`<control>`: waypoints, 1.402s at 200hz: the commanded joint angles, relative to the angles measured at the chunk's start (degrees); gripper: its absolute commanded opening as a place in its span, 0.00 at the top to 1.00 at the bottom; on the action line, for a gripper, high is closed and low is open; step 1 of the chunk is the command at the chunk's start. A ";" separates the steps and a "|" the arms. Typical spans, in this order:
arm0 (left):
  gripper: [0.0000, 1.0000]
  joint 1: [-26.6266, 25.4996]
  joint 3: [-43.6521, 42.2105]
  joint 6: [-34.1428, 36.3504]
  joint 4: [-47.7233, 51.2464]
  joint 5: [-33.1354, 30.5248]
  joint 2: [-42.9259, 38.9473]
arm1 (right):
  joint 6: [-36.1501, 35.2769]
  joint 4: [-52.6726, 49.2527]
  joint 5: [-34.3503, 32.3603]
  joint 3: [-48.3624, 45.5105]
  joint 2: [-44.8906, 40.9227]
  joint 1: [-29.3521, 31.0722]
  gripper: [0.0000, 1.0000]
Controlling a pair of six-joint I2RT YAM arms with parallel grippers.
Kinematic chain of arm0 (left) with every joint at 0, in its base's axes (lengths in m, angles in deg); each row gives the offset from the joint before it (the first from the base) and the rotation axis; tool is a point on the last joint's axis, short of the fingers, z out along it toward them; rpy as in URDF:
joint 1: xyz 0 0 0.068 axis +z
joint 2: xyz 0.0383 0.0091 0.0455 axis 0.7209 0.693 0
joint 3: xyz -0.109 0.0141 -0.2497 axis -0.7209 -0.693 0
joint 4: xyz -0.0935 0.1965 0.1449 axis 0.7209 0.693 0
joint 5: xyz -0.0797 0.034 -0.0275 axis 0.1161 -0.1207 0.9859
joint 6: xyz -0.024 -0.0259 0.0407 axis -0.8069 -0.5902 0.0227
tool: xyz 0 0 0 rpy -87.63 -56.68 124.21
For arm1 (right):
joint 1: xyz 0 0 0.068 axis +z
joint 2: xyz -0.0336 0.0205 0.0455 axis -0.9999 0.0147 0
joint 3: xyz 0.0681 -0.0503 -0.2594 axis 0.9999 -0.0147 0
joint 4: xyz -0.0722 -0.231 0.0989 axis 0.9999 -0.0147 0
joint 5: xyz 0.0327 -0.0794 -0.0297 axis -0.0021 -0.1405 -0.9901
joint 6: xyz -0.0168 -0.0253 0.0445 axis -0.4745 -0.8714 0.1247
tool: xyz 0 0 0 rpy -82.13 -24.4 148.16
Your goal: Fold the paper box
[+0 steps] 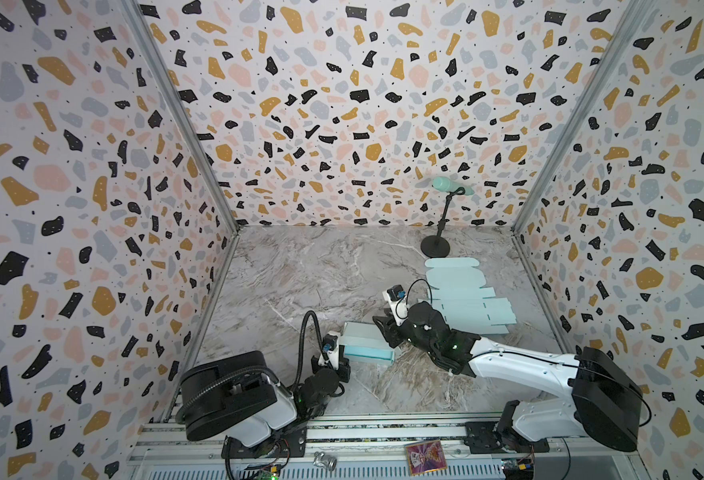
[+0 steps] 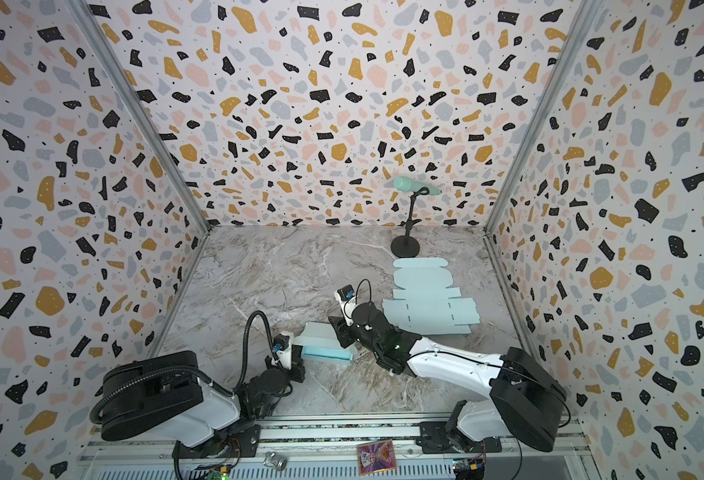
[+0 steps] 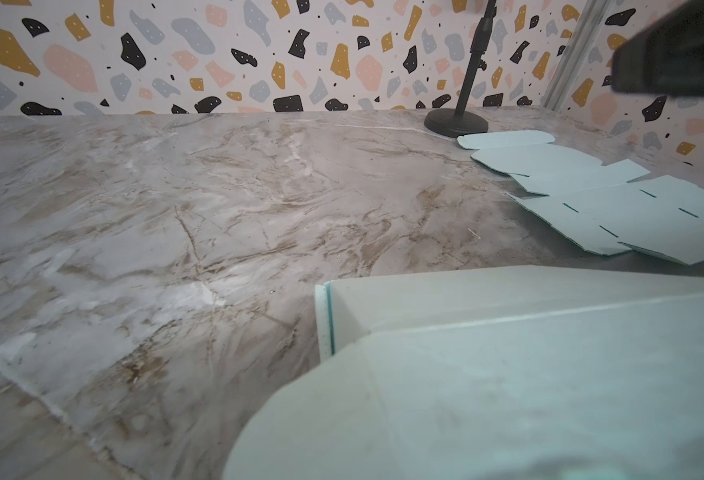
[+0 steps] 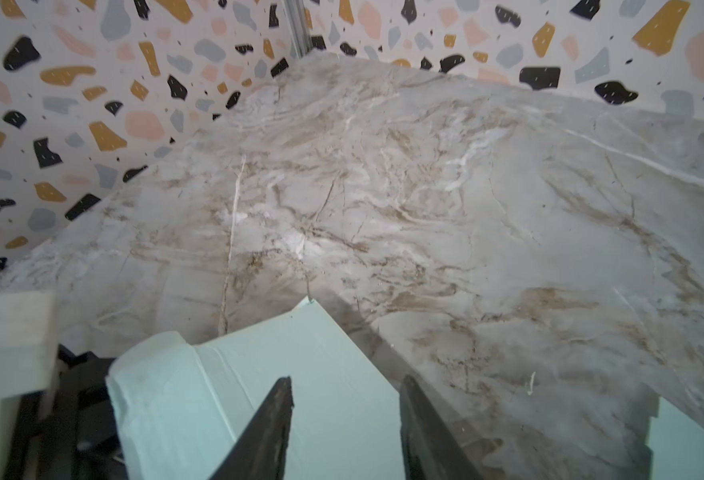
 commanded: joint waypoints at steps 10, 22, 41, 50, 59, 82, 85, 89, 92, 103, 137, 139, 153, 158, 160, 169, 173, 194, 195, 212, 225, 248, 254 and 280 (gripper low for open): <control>0.83 -0.39 -0.39 -2.26 6.96 -0.21 -5.21 | -0.35 -1.91 -2.17 0.78 0.96 0.88 0.56; 0.81 -0.39 -0.50 -2.69 9.23 0.39 -7.52 | -0.22 -1.69 -2.89 0.32 1.28 1.41 0.56; 0.77 -0.44 -0.78 -3.32 12.91 1.53 -11.39 | 0.29 -1.05 -3.50 -0.67 1.47 1.83 0.56; 0.75 -0.48 -1.11 -3.78 15.02 1.87 -13.25 | 0.48 -0.76 -3.59 -1.03 1.61 1.86 0.56; 0.75 -0.48 -1.39 -4.30 17.48 1.82 -15.25 | 0.62 -0.49 -3.50 -1.30 1.88 1.83 0.56; 0.72 -0.48 -2.20 -7.07 24.88 2.59 -21.04 | 1.06 0.22 -3.50 -2.12 2.05 2.02 0.57; 0.70 -0.48 -2.27 -7.51 26.19 2.66 -21.93 | 1.08 0.32 -3.50 -2.19 2.07 2.04 0.57; 0.69 -0.48 -2.28 -8.27 28.14 2.69 -23.01 | 1.07 0.46 -3.50 -2.28 2.05 2.03 0.57; 0.68 -0.48 -2.24 -8.81 29.78 2.62 -23.91 | 1.13 0.51 -3.50 -2.36 1.99 2.06 0.57; 0.63 -0.48 -1.89 -11.14 35.93 2.76 -27.46 | 1.19 0.64 -3.58 -2.58 2.23 2.08 0.57; 0.25 -0.48 -0.69 -19.14 51.17 8.71 -39.22 | 1.62 0.91 -3.85 -3.09 2.78 2.39 0.57; 0.23 -0.48 -0.55 -19.52 51.91 9.20 -39.77 | 1.61 0.87 -3.92 -3.11 2.80 2.43 0.57; 0.13 -0.48 0.75 -21.75 58.01 12.97 -43.90 | 1.78 1.06 -4.45 -3.37 2.69 2.63 0.57; 0.10 -0.48 1.27 -22.31 59.68 14.35 -45.10 | 1.84 1.03 -4.62 -3.46 2.69 2.72 0.57; 0.09 -0.48 1.55 -22.49 60.41 15.14 -45.63 | 1.89 1.01 -4.64 -3.46 2.69 2.69 0.57; 0.07 -0.48 3.08 -22.75 63.85 17.61 -47.45 | 2.04 1.00 -4.73 -3.55 2.73 2.84 0.57; 0.06 -0.47 3.84 -22.76 65.41 18.69 -48.20 | 2.16 1.04 -4.74 -3.60 2.77 2.80 0.58; 0.00 -0.48 8.67 -22.25 72.99 22.92 -51.18 | 2.52 0.96 -4.62 -3.64 3.19 3.07 0.58; 0.00 -0.48 8.89 -22.28 73.38 22.96 -51.32 | 2.45 0.94 -4.63 -3.64 3.16 3.09 0.58; 0.00 -0.48 14.67 -21.67 80.75 22.82 -53.53 | 2.37 0.43 -5.01 -3.73 3.53 3.31 0.58; 0.00 -0.50 18.70 -21.80 85.03 21.62 -54.85 | 2.34 0.17 -5.07 -3.86 3.54 3.42 0.58; 0.00 -0.39 25.23 -22.29 90.36 17.38 -53.82 | 2.35 -0.49 -5.36 -3.82 3.39 3.73 0.58; 0.00 -0.35 26.57 -21.87 90.62 16.51 -52.65 | 2.30 -0.50 -5.43 -3.90 3.39 3.82 0.58; 0.00 3.15 31.56 -18.35 90.55 16.38 -43.80 | 2.05 -0.65 -4.87 -3.65 3.63 4.00 0.58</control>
